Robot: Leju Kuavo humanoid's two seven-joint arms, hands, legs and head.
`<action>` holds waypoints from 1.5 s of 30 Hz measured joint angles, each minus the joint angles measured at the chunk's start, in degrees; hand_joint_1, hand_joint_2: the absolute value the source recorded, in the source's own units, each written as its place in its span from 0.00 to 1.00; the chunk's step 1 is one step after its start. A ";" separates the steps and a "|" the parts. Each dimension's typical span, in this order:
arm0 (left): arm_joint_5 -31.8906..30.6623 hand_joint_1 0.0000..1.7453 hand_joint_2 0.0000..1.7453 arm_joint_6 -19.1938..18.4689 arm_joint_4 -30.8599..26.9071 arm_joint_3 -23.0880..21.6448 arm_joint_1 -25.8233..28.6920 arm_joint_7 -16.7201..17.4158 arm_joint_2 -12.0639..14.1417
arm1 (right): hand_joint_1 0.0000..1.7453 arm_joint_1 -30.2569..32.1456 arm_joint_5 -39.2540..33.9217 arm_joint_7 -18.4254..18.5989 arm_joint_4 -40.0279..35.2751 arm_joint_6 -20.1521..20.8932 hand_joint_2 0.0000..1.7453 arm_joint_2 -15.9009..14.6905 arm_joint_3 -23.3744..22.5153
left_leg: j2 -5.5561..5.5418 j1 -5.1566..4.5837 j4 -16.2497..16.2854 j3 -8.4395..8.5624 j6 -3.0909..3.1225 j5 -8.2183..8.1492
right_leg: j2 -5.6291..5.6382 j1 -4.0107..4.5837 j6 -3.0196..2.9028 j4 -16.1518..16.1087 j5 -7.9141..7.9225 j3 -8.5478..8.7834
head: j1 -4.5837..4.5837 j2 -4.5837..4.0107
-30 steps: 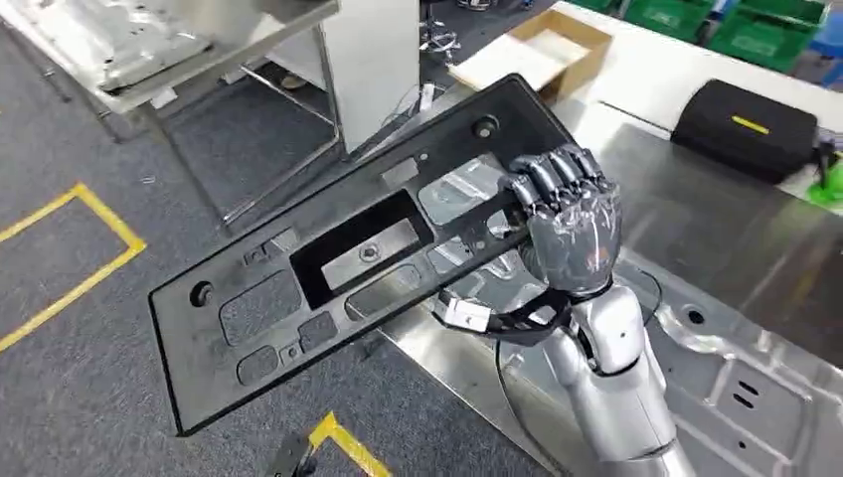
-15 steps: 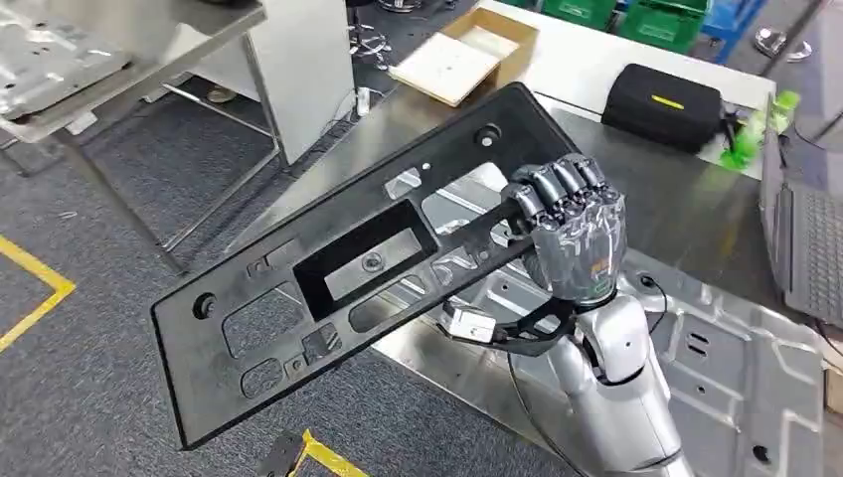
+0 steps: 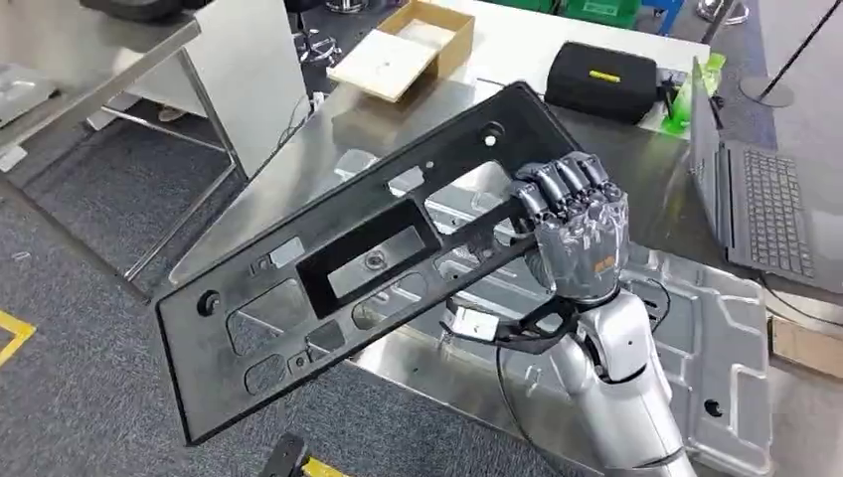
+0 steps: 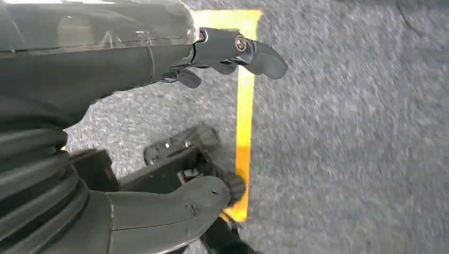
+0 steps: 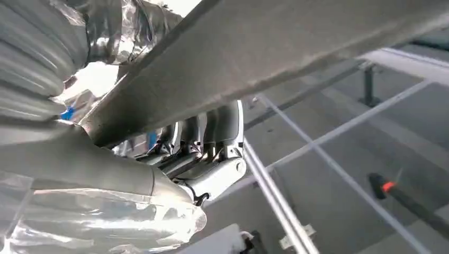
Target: Take the parts from the cabinet and place them on the table.
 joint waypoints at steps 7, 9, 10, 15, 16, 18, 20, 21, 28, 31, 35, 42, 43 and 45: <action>0.17 0.00 1.00 -0.15 0.00 0.00 0.30 0.00 0.26 | 1.00 0.15 0.00 -0.02 0.07 0.00 1.00 0.00 0.00 | -3.41 0.44 -4.33 0.51 -0.03 6.66 | 4.61 -0.03 0.31 0.89 -0.43 0.02 | -0.02 0.00; 0.22 0.00 1.00 -0.24 0.00 0.00 0.35 -0.17 0.37 | 1.00 0.22 0.00 0.00 0.02 0.02 1.00 0.00 0.00 | -5.82 0.71 -6.19 1.54 0.17 5.44 | 6.00 0.00 0.93 1.44 -0.44 -0.89 | 0.00 0.00; 0.33 0.00 1.00 -0.24 0.00 0.00 0.44 -0.20 0.37 | 1.00 0.31 0.00 0.00 0.00 0.02 1.00 0.00 0.00 | -5.29 0.34 -6.17 1.39 0.34 5.51 | 6.52 -0.12 1.41 1.28 -0.17 -1.08 | 0.05 0.00; 0.31 0.00 1.00 -0.24 -0.02 0.00 0.00 -0.35 0.29 | 1.00 0.45 -0.04 0.00 -0.20 0.00 1.00 -0.02 -0.24 | -1.57 0.61 -7.55 1.98 2.36 6.46 | 1.04 0.06 2.87 6.34 -3.28 -3.84 | 0.48 0.00; 0.33 0.00 1.00 -0.24 -0.02 0.00 0.14 -0.35 0.33 | 1.00 0.51 -0.07 0.02 -0.17 0.00 1.00 -0.02 -0.24 | -0.81 0.48 -7.54 1.97 2.39 6.44 | -0.20 -0.04 3.07 10.72 -5.31 -5.99 | 0.48 0.00; 0.33 0.00 1.00 -0.24 -0.02 0.00 0.45 -0.35 0.44 | 1.00 0.82 -0.07 0.00 -0.15 0.00 1.00 -0.02 -0.28 | 0.97 0.35 -7.52 1.93 2.49 6.33 | -0.92 -0.14 3.28 16.77 -6.97 -9.10 | 0.50 0.00; 0.33 0.00 1.00 -0.24 -0.02 0.00 0.37 -0.35 0.44 | 1.00 0.96 -0.07 0.00 -0.15 0.00 1.00 -0.04 -0.48 | 2.34 0.33 -7.52 1.98 2.40 6.21 | -1.11 -0.12 3.16 13.53 -4.15 -7.47 | 0.50 0.00; 0.33 0.00 1.00 -0.24 -0.02 0.00 0.27 -0.35 0.44 | 1.00 0.95 -0.07 0.00 -0.17 0.00 1.00 -0.04 -0.52 | 3.00 0.31 -7.52 2.09 2.30 6.14 | -1.60 -0.03 2.92 8.69 -1.74 -4.78 | 0.50 0.00; 0.37 0.00 1.00 -0.24 -0.02 -0.04 -0.01 -0.54 0.48 | 1.00 0.96 -0.09 -0.02 -0.37 0.00 1.00 -0.02 -1.01 | 6.35 -0.32 -7.91 2.98 0.21 5.27 | -2.19 0.53 0.17 -0.97 0.87 -0.02 | 0.44 0.00; 0.44 0.00 1.00 -0.24 -0.02 -0.07 0.04 -0.59 0.57 | 1.00 0.79 -0.13 0.00 -0.39 0.00 1.00 0.18 -1.01 | 0.17 0.09 0.73 -0.38 -0.16 -0.03 | -0.57 0.44 -0.44 -1.28 1.16 0.11 | 0.42 0.00; 0.59 0.00 1.00 -0.24 -0.02 -0.07 0.39 -0.59 0.83 | 1.00 0.94 -0.18 0.00 -0.15 0.00 1.00 0.20 -1.01 | -0.63 0.06 6.59 -3.60 -0.15 0.01 | 2.57 0.63 -0.58 -0.75 1.11 -0.04 | 0.42 0.00; 1.03 0.00 1.00 -0.24 -0.02 -0.07 0.11 -0.52 1.20 | 1.00 1.00 0.04 0.87 0.00 0.02 1.00 0.22 -1.03 | -4.00 -0.12 -7.50 2.53 1.04 5.93 | 7.24 0.00 1.39 -0.30 1.47 -1.09 | 0.42 0.00; 1.03 0.00 1.00 -0.24 -0.02 -0.07 -0.01 -0.52 1.16 | 1.00 0.97 0.20 1.18 0.00 0.00 1.00 0.22 -1.07 | -3.29 0.58 -8.36 2.76 1.68 6.38 | 7.72 0.33 1.83 -0.27 1.52 -1.24 | 0.42 0.00; 1.11 0.00 1.00 -0.24 -0.02 -0.11 -0.17 -0.54 1.09 | 1.00 0.87 0.26 1.42 0.04 0.00 1.00 0.20 -1.20 | -1.86 0.45 -8.93 3.23 2.40 6.68 | 1.96 0.56 2.06 2.79 -0.74 -2.45 | 0.72 0.00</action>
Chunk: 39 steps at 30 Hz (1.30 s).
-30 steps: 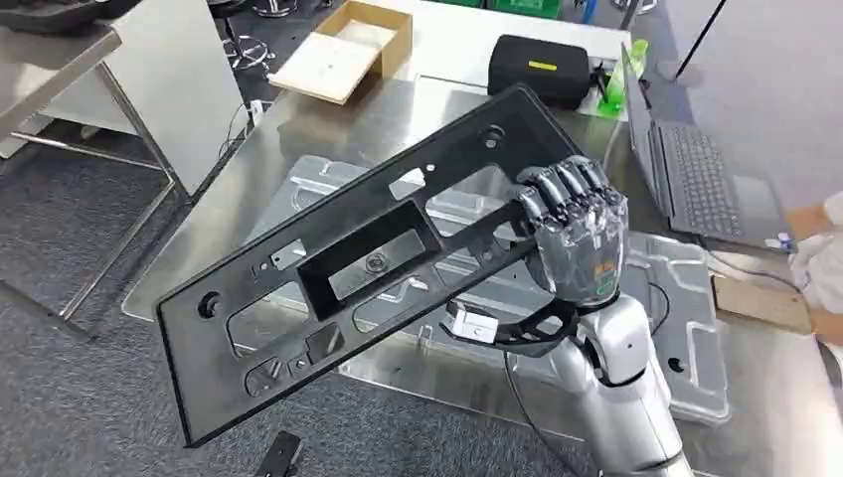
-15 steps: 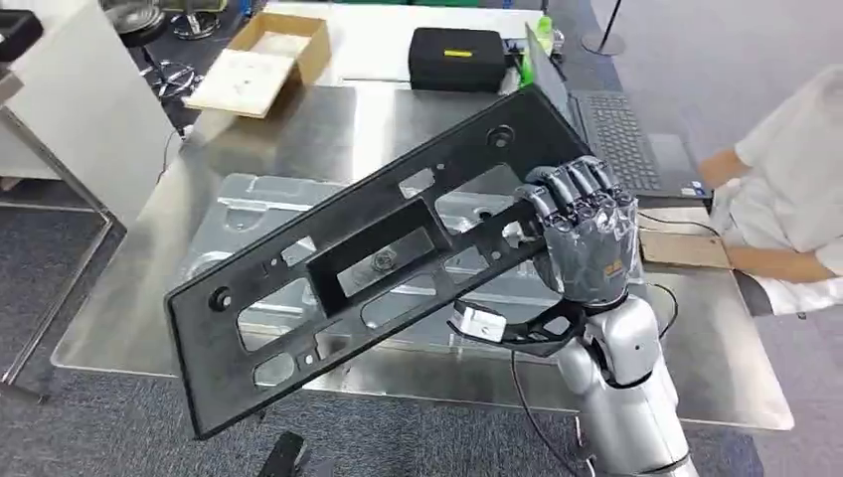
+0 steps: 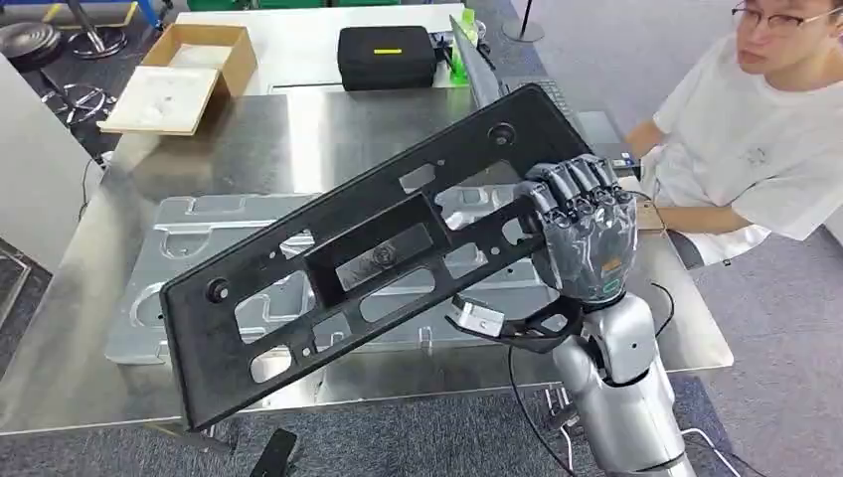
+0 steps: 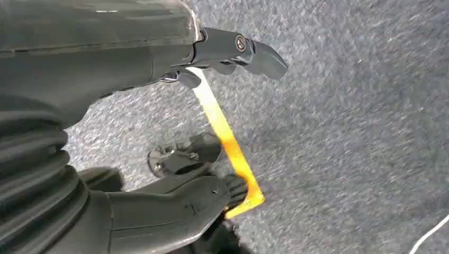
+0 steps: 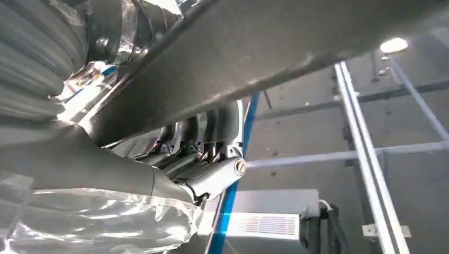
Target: Take the parts from the cabinet and place them on the table.
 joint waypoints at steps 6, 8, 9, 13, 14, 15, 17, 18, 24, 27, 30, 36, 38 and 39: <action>0.09 0.00 1.00 0.09 0.00 0.00 0.30 0.04 0.26 | 1.00 0.11 -0.27 4.90 1.58 0.02 1.00 -0.20 -0.20 | 2.56 -0.16 0.03 0.04 -0.03 -0.27 | -2.94 -1.08 1.03 8.57 -1.75 -4.08 | -0.02 0.00; 0.18 0.00 1.00 0.04 0.00 -0.04 0.23 0.04 0.26 | 1.00 -0.91 -3.35 7.52 3.41 0.13 1.00 -1.38 -0.28 | 2.71 -0.17 0.03 0.35 -0.34 -0.48 | -3.63 -1.07 0.70 -1.61 2.56 1.61 | -0.02 0.00; 0.22 0.00 1.00 0.02 0.00 -0.07 0.23 0.04 0.26 | 1.00 -1.96 -5.45 7.87 4.84 0.48 1.00 -2.14 -0.28 | 2.85 -0.57 0.03 0.21 -0.73 -0.56 | -4.12 -0.45 0.38 -3.41 1.47 2.40 | -0.02 0.00; 0.24 0.00 1.00 0.00 0.00 -0.11 0.13 0.11 0.28 | 1.00 -3.45 -8.70 7.87 8.37 0.83 1.00 -4.26 -0.33 | 3.15 -0.58 -0.41 0.57 -2.10 -0.52 | -3.61 -0.16 -0.72 -3.95 1.81 2.36 | -0.02 0.00; 0.24 0.00 1.00 0.00 0.00 -0.11 0.17 0.11 0.35 | 1.00 -3.54 -9.01 7.87 8.72 0.98 1.00 -4.39 -0.33 | 2.82 -0.33 -0.02 0.42 -2.42 -1.21 | -3.58 -0.88 -1.21 -4.63 2.12 2.87 | -0.07 0.00; 0.24 0.00 1.00 0.00 0.00 -0.11 0.17 0.09 0.42 | 1.00 -3.87 -9.81 7.67 9.13 1.37 1.00 -4.52 -0.33 | 2.14 -0.34 1.77 -0.11 -2.48 -2.41 | -3.44 -0.75 -1.57 -4.89 2.19 3.05 | -0.07 0.00; 0.24 0.00 1.00 -0.15 0.00 -0.11 0.18 0.04 0.44 | 1.00 -4.40 -13.32 7.25 10.25 2.91 1.00 -4.72 -0.31 | 1.43 -0.32 10.57 -4.41 -2.61 -6.73 | -3.26 -0.57 -2.09 -4.85 2.06 3.06 | -0.13 0.00; 0.24 0.00 1.00 -0.17 0.00 -0.11 0.30 0.04 0.50 | 1.00 -4.52 -16.31 6.53 10.99 3.89 1.00 -4.98 -0.31 | 1.39 -0.32 15.13 -6.81 -2.72 -8.30 | -3.13 -0.44 -2.20 -4.82 1.99 3.07 | -0.11 0.00; 0.61 0.00 1.00 -0.72 0.00 -0.13 0.44 -0.07 0.83 | 1.00 -5.99 -29.23 2.36 13.88 10.78 1.00 -6.45 -0.31 | 0.84 -0.30 1.81 -2.23 -1.93 0.78 | -2.03 -0.37 -1.64 -3.74 1.17 3.09 | -0.11 0.00; 0.68 0.00 1.00 -0.98 0.00 -0.22 0.51 -0.15 0.98 | 1.00 -6.50 -33.99 0.78 14.91 14.78 1.00 -7.56 -0.31 | 0.71 -0.71 0.92 -2.06 -1.48 0.65 | -1.78 -0.21 -0.70 -3.63 1.33 2.60 | -0.11 0.00; 0.66 0.00 1.00 -1.14 0.00 -0.37 0.38 -0.22 1.03 | 1.00 -6.93 -38.30 -0.90 15.93 18.71 1.00 -9.14 -0.31 | 0.79 -0.29 -0.20 -1.58 -0.23 1.42 | -2.32 -0.51 0.18 -2.45 0.19 2.23 | -0.07 0.00; 0.66 0.00 1.00 -1.20 0.00 -0.74 0.40 -0.22 1.11 | 1.00 -7.38 -42.80 -2.38 18.38 23.17 1.00 -10.91 -0.26 | 0.86 -0.33 -0.16 -1.55 0.01 1.37 | -2.72 -0.79 1.02 11.18 -3.93 -4.81 | -0.09 0.00; 0.61 0.00 1.00 -1.22 0.00 -0.90 0.38 -0.22 1.09 | 1.00 -7.69 -44.77 -3.13 19.06 24.96 1.00 -11.41 -0.26 | 0.84 -0.32 -0.10 -1.31 -0.17 1.19 | -2.92 -0.92 0.79 1.29 1.36 0.00 | -0.09 0.00; 0.61 0.00 1.00 -1.22 0.00 -0.98 0.35 -0.22 1.09 | 1.00 -7.96 -45.50 -3.52 19.47 25.46 1.00 -11.65 -0.26 | 0.85 -0.34 -0.09 -1.26 -0.37 1.06 | -3.34 -0.91 0.60 -3.09 2.32 1.96 | -0.07 0.00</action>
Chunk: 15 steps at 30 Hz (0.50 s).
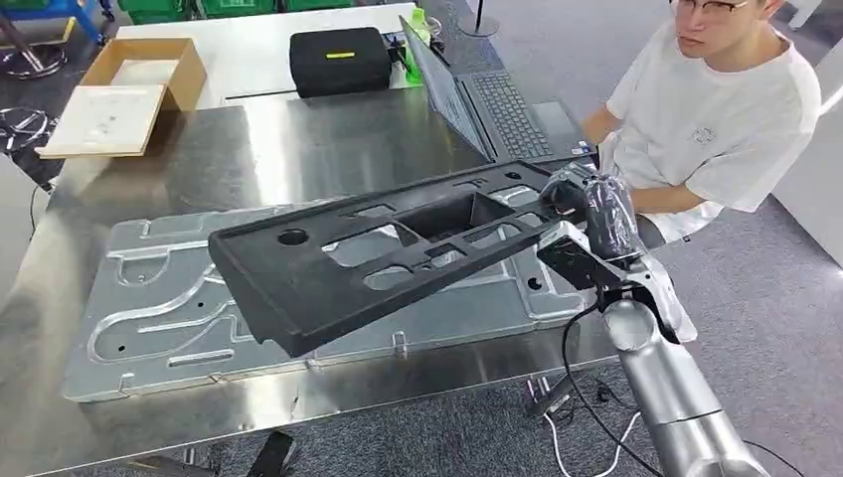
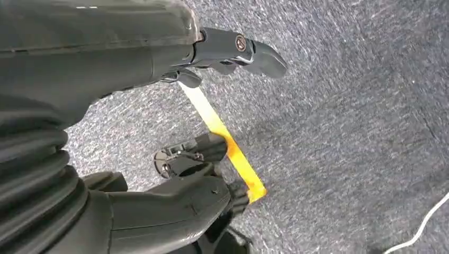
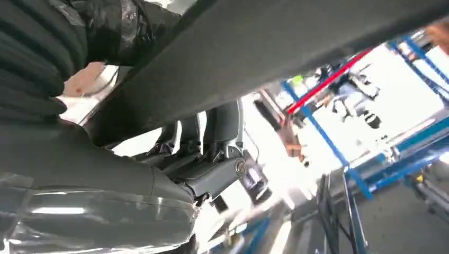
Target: Take the parts from the cabinet and place them on the table.
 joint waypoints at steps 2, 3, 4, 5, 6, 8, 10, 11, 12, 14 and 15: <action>-0.02 0.00 1.00 -0.09 0.00 -0.09 -0.07 0.00 0.04 | 1.00 -0.67 -0.36 -0.16 0.90 0.53 1.00 -0.38 0.00 | 0.00 -0.38 0.03 -0.28 -0.67 -0.02 | 0.18 0.61 -0.62 -0.80 -0.49 0.33 | -0.07 0.00; -0.02 0.00 1.00 -0.13 0.00 -0.13 -0.03 0.00 0.07 | 1.00 -0.76 -0.33 -0.16 1.36 0.57 1.00 -0.59 0.00 | 0.02 -0.38 -0.02 -0.16 -0.88 -0.06 | 0.24 0.70 -0.77 -0.81 -0.52 0.28 | -0.02 0.00; -0.02 0.00 1.00 -0.15 0.00 -0.17 -0.04 0.00 0.07 | 1.00 -0.83 -0.27 -0.16 1.97 0.68 1.00 -0.88 0.00 | 0.07 -0.29 -0.25 -0.04 -1.16 0.03 | 0.32 0.82 -1.08 -0.76 -0.55 0.27 | -0.04 0.00; -0.02 0.00 1.00 -0.18 0.00 -0.20 -0.08 0.00 0.07 | 1.00 -0.98 -0.03 -0.13 2.39 0.66 1.00 -1.03 0.00 | 0.09 -0.34 -0.14 -0.04 -1.64 -0.22 | 0.37 0.37 -1.68 -1.23 -0.22 0.49 | -0.04 0.00; -0.02 0.00 1.00 -0.20 0.00 -0.20 -0.09 0.00 0.07 | 1.00 -1.15 0.12 -0.11 2.82 0.64 1.00 -1.03 0.00 | 0.03 -0.18 0.89 -0.37 -1.83 -1.04 | 0.29 0.35 -1.99 -1.49 -0.09 0.71 | -0.04 0.00; -0.02 0.00 1.00 -0.20 0.00 -0.22 -0.08 -0.02 0.09 | 1.00 -1.56 0.15 -0.11 3.48 0.59 1.00 -1.18 0.00 | 0.01 -0.21 7.69 -3.38 -1.85 -5.20 | 0.28 0.49 -2.77 -1.45 -0.22 0.72 | -0.04 0.00; -0.04 0.00 1.00 -0.24 0.00 -0.22 0.01 0.00 0.09 | 1.00 -1.53 0.23 -0.09 4.31 0.55 1.00 -1.18 0.00 | 0.01 -0.21 16.28 -7.50 -1.95 -8.46 | 0.34 0.76 -2.98 -1.41 -0.29 0.72 | -0.04 0.00; -0.04 0.00 1.00 -0.26 0.00 -0.22 0.02 0.00 0.09 | 1.00 -1.53 0.32 -0.02 4.71 0.53 1.00 -1.18 0.00 | 0.01 -0.21 17.78 -8.33 -1.92 -8.25 | 0.43 0.83 -2.99 -1.35 -0.30 0.74 | -0.04 0.00; -0.04 0.00 1.00 -0.26 0.00 -0.22 0.01 0.00 0.09 | 1.00 -1.53 0.50 0.00 5.05 0.53 1.00 -1.18 0.00 | 0.01 -0.22 16.39 -7.79 -1.80 -6.79 | 0.55 0.89 -3.03 -1.26 -0.34 0.76 | -0.04 0.00; -0.04 0.00 1.00 -0.28 0.00 -0.22 -0.07 -0.02 0.11 | 1.00 -1.56 0.65 0.02 5.40 0.51 1.00 -1.18 0.00 | -0.02 -0.26 7.62 -3.70 -1.29 -1.72 | 0.77 0.96 -2.92 -1.00 -0.51 0.86 | -0.07 0.00; -0.04 0.00 1.00 -0.28 0.00 -0.22 -0.09 0.00 0.17 | 1.00 -1.58 0.67 0.02 5.55 0.51 1.00 -1.18 0.00 | -0.12 -0.36 2.97 -1.48 -0.84 0.37 | 0.80 0.96 -2.77 -0.82 -0.67 0.85 | -0.04 0.00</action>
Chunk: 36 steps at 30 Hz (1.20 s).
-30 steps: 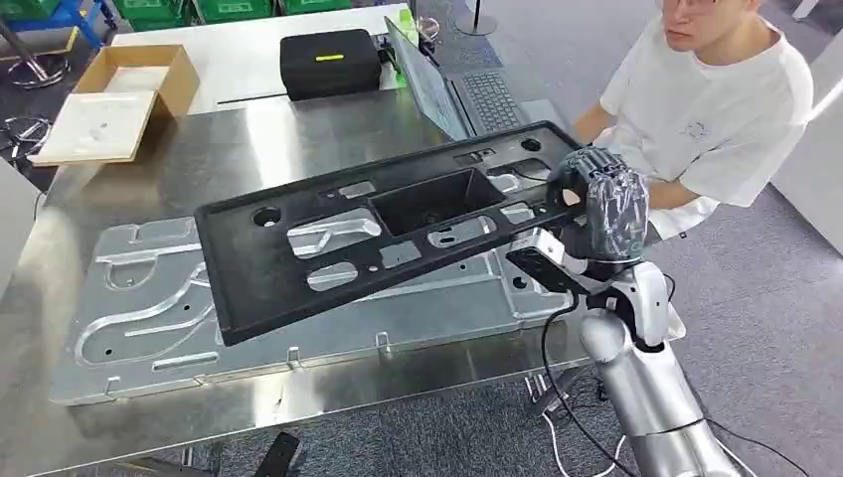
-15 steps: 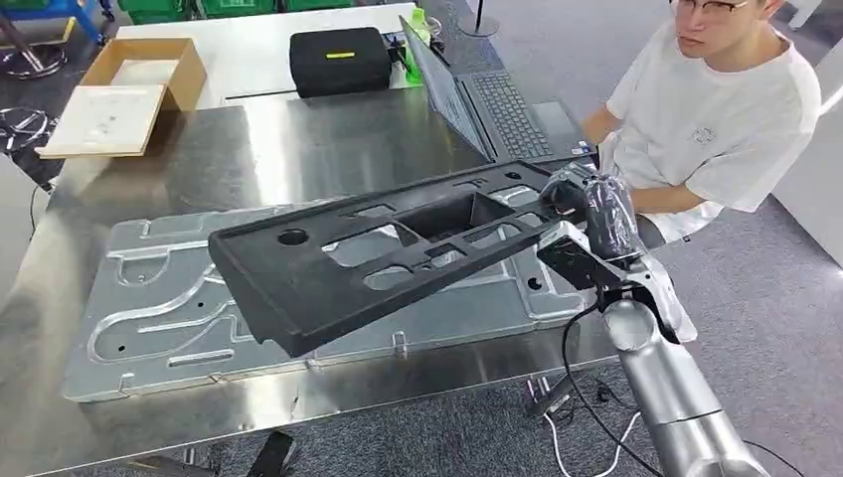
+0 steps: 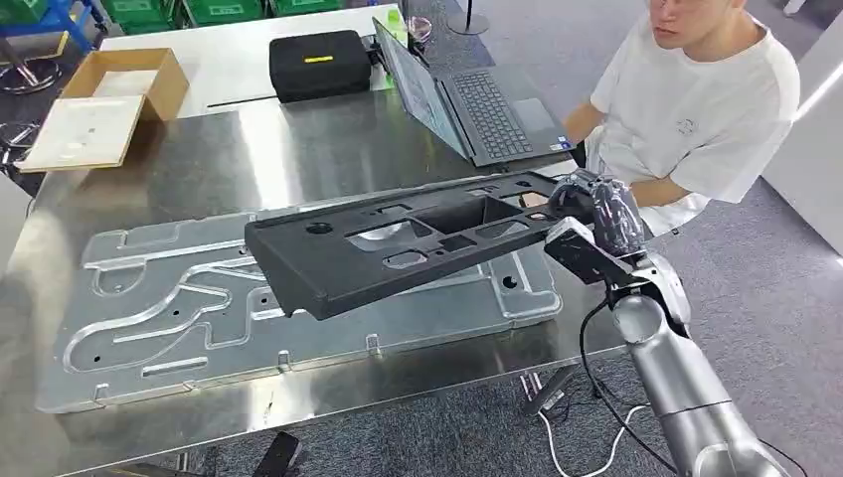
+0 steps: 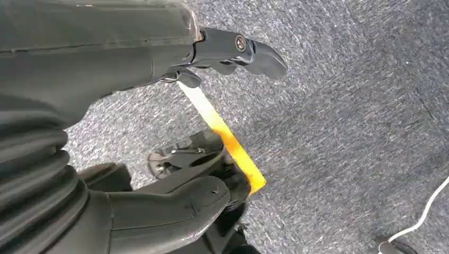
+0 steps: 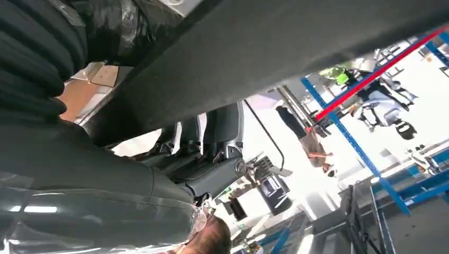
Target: Take the parts from the cabinet and place them on the table.
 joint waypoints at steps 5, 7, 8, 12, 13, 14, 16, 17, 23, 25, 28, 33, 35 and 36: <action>0.00 0.00 1.00 -0.07 0.00 -0.02 0.01 -0.02 0.18 | 1.00 -0.14 0.61 0.46 0.61 -0.57 1.00 -0.20 0.00 | -0.02 -0.33 -2.89 1.11 0.76 -0.24 | 0.25 0.18 1.41 -0.07 0.31 -0.29 | -0.02 0.00; 0.00 0.00 1.00 -0.18 0.00 -0.09 -0.22 -0.04 0.07 | 1.00 -0.26 1.86 1.18 0.74 -1.69 1.00 -0.31 0.00 | 0.15 0.06 -3.79 1.59 1.47 0.35 | 0.03 -0.10 1.80 1.86 -1.47 -0.95 | 0.04 0.00; 0.02 0.00 1.00 -0.22 0.00 -0.09 -0.27 -0.04 0.07 | 1.00 -0.42 2.78 1.86 0.88 -2.74 1.00 -0.37 0.00 | 0.16 0.06 -3.79 1.58 1.62 0.39 | -0.01 -0.24 2.04 5.80 -3.75 -2.77 | 0.02 0.00; 0.02 0.00 1.00 -0.30 0.00 -0.11 -0.02 0.04 0.09 | 1.00 -0.32 9.23 5.26 2.45 -8.03 1.00 -0.57 0.00 | 0.17 0.05 -3.69 1.55 1.58 0.33 | -0.19 -0.89 2.89 16.76 -6.68 -8.32 | 0.04 0.00; 0.02 0.00 1.00 -0.31 0.00 -0.18 -0.04 0.07 0.07 | 1.00 -0.36 11.74 6.06 2.91 -9.69 1.00 -0.63 0.00 | 0.17 0.08 -3.62 1.57 1.52 0.29 | -0.21 -1.11 3.00 14.03 -4.65 -7.07 | 0.02 0.00; 0.00 0.00 1.00 -0.35 0.00 -0.30 -0.06 0.09 0.07 | 1.00 -0.42 14.15 6.77 3.30 -11.23 1.00 -0.77 -0.02 | 0.16 0.13 -3.50 1.64 1.37 0.19 | -0.31 -1.30 3.06 9.03 -1.94 -4.55 | 0.04 0.00; -0.11 0.00 1.00 -0.39 0.00 -0.57 -0.13 0.13 0.07 | 1.00 -0.56 18.06 7.78 4.05 -13.40 1.00 -0.98 -0.07 | 0.12 0.08 -3.32 1.65 0.88 -0.06 | -0.83 -1.38 3.00 0.12 0.05 -0.08 | 0.04 0.00; -0.18 0.00 1.00 -0.39 0.00 -0.59 -0.25 0.20 0.07 | 1.00 -0.63 19.32 8.04 4.48 -14.05 1.00 -1.07 -0.07 | 0.06 -0.21 -3.10 1.44 0.43 -0.14 | -0.52 -0.86 2.56 -0.28 0.29 -0.15 | 0.00 0.00; -0.50 0.00 1.00 -0.37 0.00 -1.03 -0.24 0.35 0.04 | 0.00 -0.75 24.17 9.27 6.60 -16.15 1.00 -1.44 -0.72 | 0.11 0.11 1.47 -0.51 -1.05 -3.65 | -0.42 -0.94 0.34 -0.66 0.62 -0.11 | -0.07 0.00; -0.57 0.00 0.00 -0.31 0.00 -1.11 -0.12 0.48 0.04 | 0.00 -0.74 24.70 9.33 7.19 -16.48 1.00 -1.44 -1.20 | 0.12 0.11 10.52 -4.66 -1.12 -7.78 | -0.41 -0.65 0.12 -0.64 0.59 -0.11 | -0.04 0.00; -0.76 0.00 0.00 -0.11 0.00 -1.42 0.02 0.79 0.05 | 0.00 -0.39 25.22 9.31 8.40 -16.63 1.00 -1.44 -1.62 | 0.12 0.09 13.35 -6.33 -0.96 -6.90 | -0.29 -0.29 -0.05 -0.48 0.50 -0.08 | -0.02 0.00; -0.26 0.00 0.00 -0.72 0.00 -1.42 -0.05 0.37 0.07 | 0.00 -0.14 25.99 9.38 8.94 -16.74 1.00 -1.55 -2.97 | -0.01 -0.39 -2.50 1.18 0.27 -0.57 | 0.05 0.00 0.83 0.08 0.35 -0.53 | -0.02 0.00; -0.15 0.00 0.00 -0.72 0.00 -1.42 0.21 0.33 0.07 | 0.00 0.34 26.01 9.46 8.98 -16.72 1.00 -1.55 -3.41 | -0.02 -0.63 -2.69 1.21 0.58 -0.43 | 0.03 -0.18 1.41 -0.16 0.56 -0.42 | -0.04 0.00; -0.17 0.00 0.00 -0.72 0.00 -1.42 0.19 0.33 0.02 | 0.00 0.47 26.03 9.49 8.98 -16.74 1.00 -1.55 -3.67 | 0.03 -0.33 -3.36 1.47 1.07 -0.01 | 0.06 -0.18 1.75 -0.15 0.46 -0.42 | -0.02 0.00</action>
